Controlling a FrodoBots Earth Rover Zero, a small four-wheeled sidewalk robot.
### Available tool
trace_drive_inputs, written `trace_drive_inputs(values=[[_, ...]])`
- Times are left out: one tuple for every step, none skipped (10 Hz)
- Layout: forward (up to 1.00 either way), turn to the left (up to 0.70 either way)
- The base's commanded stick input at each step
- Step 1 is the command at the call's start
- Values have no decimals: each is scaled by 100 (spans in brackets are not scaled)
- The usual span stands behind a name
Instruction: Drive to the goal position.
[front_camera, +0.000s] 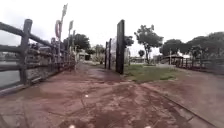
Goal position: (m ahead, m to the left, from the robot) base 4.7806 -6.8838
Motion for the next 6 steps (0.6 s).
trace_drive_inputs(values=[[100, -15], [100, -32], [100, -37], [100, 3], [100, 3], [100, 3]])
